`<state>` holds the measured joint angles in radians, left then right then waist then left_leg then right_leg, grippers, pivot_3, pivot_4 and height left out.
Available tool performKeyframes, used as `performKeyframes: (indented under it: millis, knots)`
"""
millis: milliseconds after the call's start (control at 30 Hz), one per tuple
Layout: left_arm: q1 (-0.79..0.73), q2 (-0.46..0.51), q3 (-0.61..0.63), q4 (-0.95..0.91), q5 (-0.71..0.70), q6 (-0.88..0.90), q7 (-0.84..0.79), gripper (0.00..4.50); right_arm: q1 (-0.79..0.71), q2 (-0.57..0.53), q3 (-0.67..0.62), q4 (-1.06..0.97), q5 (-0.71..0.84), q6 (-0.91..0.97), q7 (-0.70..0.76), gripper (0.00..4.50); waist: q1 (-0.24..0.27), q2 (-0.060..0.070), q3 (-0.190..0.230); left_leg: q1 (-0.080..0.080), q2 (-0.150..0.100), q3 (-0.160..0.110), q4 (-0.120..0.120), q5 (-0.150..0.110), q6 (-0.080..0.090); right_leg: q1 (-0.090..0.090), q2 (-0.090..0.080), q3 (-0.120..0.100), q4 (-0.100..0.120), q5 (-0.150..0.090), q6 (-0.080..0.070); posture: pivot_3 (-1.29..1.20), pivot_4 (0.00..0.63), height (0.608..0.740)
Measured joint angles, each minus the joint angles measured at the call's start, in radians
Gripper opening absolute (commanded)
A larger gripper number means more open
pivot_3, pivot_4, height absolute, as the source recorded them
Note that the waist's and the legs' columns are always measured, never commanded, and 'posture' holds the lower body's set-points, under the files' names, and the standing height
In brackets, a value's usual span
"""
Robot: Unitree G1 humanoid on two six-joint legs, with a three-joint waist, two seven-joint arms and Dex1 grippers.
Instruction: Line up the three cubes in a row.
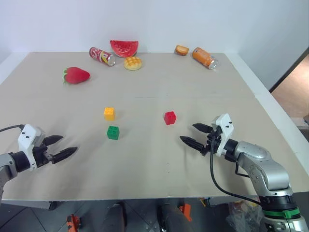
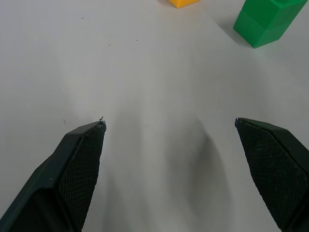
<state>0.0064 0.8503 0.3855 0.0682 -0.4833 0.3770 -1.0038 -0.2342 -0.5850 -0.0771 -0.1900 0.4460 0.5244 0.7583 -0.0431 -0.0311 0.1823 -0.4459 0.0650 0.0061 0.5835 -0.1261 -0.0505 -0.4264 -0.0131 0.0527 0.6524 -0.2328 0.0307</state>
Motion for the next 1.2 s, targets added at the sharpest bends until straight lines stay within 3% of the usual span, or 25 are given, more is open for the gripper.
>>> performKeyframes:
  millis: [200,600,767,1200]
  knots:
    - [-0.069,-0.069,0.012,-0.057,-0.065,0.036,0.062,4.44,-0.008,0.068,0.050,-0.002,-0.049,-0.010,-0.071,4.50,0.002,-0.002,-0.001,0.000,0.000,-0.001,0.002,0.000,0.000,0.002,0.001,0.000,0.000,0.001,0.001,0.00,0.150,0.740]
    - [-0.109,-0.035,0.006,-0.282,-0.193,0.122,0.012,4.44,-0.082,0.192,0.121,-0.022,-0.146,0.037,-0.264,4.50,-0.002,-0.002,-0.001,0.000,0.000,-0.001,0.002,0.000,0.000,0.002,0.003,0.004,0.000,0.002,0.003,0.00,0.150,0.740]
    - [-0.192,-0.016,-0.072,-0.316,-0.190,0.127,-0.015,4.44,-0.172,0.216,0.126,0.030,-0.188,0.012,-0.290,4.50,-0.002,-0.002,-0.001,0.001,0.001,-0.001,0.004,0.001,0.001,0.003,0.005,0.004,0.001,0.003,0.003,0.00,0.150,0.740]
    - [-0.250,-0.037,-0.155,-0.315,-0.161,0.100,-0.030,4.44,-0.208,0.238,0.161,0.147,-0.301,-0.103,-0.321,4.50,-0.002,-0.002,-0.001,0.000,0.001,-0.001,0.004,0.001,0.001,0.002,0.006,0.006,0.001,0.003,0.004,0.00,0.150,0.740]
